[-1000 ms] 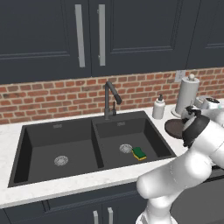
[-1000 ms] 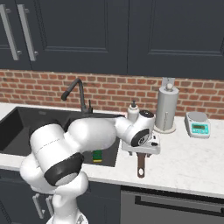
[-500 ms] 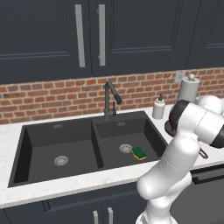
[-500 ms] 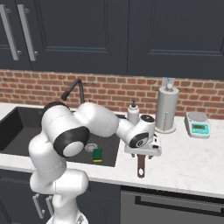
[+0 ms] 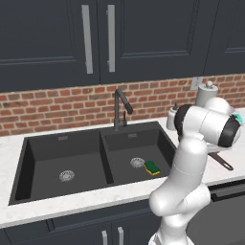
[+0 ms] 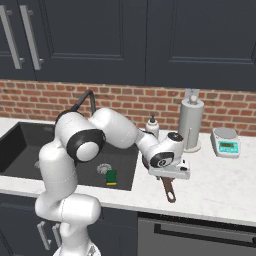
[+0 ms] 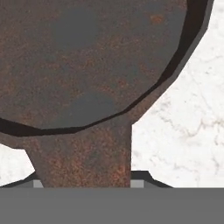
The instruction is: Pick the pan and sponge and place them into the sink. Then turn on the water.
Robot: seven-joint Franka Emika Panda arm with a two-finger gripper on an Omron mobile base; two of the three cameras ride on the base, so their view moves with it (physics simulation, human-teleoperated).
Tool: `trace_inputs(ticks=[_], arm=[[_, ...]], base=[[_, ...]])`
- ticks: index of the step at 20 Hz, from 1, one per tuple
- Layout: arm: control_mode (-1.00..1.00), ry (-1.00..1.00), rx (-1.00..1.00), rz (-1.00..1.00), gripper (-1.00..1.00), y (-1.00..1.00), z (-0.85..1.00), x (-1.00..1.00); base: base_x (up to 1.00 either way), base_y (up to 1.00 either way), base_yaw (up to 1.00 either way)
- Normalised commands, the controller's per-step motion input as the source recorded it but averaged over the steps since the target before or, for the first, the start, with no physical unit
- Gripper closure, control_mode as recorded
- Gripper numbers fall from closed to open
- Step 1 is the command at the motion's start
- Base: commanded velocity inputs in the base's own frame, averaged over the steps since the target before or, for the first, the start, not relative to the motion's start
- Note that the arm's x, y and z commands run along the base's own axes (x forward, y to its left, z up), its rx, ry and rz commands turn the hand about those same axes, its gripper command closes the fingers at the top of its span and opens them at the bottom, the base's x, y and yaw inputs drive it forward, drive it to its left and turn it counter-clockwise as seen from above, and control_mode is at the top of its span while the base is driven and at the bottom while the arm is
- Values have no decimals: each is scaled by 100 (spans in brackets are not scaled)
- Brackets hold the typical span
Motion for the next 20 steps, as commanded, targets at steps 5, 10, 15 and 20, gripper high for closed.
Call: trace_inputs(ticks=[5,10,15,20], arm=[[-100,0,0,0,100,0,-5,1],[-100,0,0,0,100,0,0,0],[-100,0,1,2,100,5,6,5],[-100,-1,0,10,100,31,34,12]], base=[[0,0,0],[0,0,0],[0,0,0],[0,0,0]])
